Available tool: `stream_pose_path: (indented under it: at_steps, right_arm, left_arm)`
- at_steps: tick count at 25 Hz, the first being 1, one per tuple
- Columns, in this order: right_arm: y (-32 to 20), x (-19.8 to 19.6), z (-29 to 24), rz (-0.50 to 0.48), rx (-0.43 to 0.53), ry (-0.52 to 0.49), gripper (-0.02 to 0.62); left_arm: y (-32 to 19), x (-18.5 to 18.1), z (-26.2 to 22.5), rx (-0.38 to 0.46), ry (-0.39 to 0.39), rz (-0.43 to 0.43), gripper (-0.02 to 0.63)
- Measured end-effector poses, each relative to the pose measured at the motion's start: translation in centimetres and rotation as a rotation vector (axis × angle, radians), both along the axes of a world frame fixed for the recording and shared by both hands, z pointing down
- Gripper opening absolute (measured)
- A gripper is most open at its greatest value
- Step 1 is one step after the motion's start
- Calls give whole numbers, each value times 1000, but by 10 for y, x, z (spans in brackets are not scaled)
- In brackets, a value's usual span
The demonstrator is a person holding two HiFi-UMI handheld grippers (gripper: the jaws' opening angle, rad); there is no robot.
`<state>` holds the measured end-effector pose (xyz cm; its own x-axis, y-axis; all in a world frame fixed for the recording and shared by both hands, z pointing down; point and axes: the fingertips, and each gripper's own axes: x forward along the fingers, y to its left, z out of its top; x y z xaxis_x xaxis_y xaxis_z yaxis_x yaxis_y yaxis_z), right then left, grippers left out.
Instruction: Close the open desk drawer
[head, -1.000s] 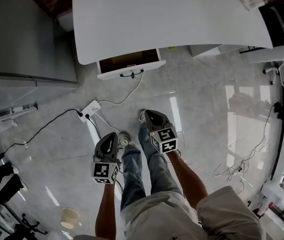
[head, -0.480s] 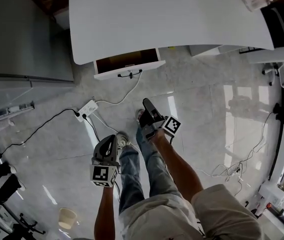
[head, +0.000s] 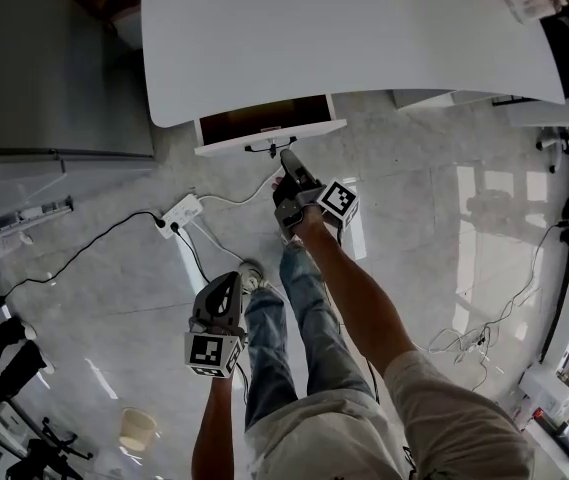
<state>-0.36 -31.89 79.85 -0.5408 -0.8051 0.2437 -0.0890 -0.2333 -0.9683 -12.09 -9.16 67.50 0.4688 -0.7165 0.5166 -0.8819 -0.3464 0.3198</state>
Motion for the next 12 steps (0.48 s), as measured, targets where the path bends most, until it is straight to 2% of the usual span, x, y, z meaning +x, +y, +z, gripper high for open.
stream_pose_path:
  at_steps: [4,7,12]
  right_arm:
    - [-17,0,2,15,-3,-6,167]
    - [-23,-3,-1,19,23,-24,56]
    - [-25,-3,-6,33,61,-37,43]
  left_arm:
    - [-2,-5,6,-13,1,-6,12]
    - [-1,-8,13,-26,-2,-9,12]
    - [4,-10,17,-38,0,-17,12]
